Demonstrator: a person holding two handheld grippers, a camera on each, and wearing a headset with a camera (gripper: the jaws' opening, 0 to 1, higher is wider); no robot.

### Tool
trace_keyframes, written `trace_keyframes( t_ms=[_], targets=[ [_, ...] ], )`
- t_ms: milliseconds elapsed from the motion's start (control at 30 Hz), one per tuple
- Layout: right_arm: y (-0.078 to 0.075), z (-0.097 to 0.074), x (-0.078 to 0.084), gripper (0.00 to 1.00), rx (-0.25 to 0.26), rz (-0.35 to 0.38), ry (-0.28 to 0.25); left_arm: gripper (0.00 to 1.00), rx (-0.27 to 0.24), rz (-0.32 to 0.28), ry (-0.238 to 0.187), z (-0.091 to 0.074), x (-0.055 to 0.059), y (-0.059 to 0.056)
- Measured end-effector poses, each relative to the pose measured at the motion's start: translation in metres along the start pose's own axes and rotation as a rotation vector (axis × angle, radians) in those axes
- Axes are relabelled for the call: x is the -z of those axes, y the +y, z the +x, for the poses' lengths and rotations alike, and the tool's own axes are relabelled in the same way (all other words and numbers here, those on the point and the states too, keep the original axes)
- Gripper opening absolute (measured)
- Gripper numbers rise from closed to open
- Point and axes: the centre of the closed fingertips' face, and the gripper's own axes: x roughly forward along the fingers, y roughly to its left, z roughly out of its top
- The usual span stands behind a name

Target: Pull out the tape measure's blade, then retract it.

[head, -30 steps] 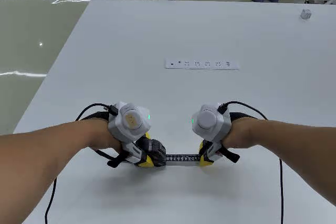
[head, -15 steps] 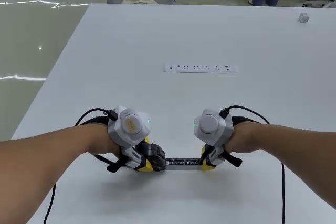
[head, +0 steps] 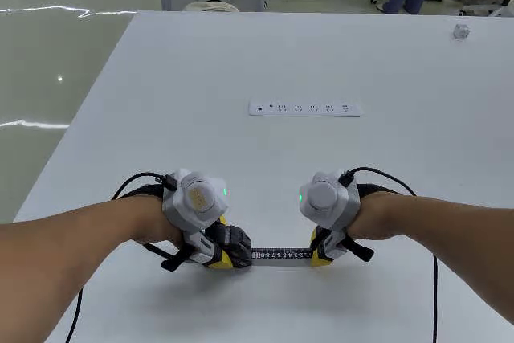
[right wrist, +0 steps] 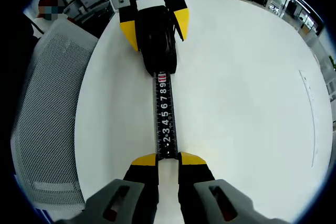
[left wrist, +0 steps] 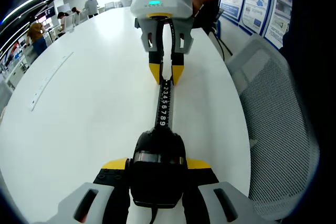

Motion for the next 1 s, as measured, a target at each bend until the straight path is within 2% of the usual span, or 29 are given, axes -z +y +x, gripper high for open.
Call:
trace_keyframes(
  t_ms=[1000],
  targets=[
    [0.0, -0.007, 0.014, 0.11, 0.004, 0.025, 0.002, 0.35, -0.003, -0.006, -0.004, 0.0, -0.001, 0.0]
  ],
)
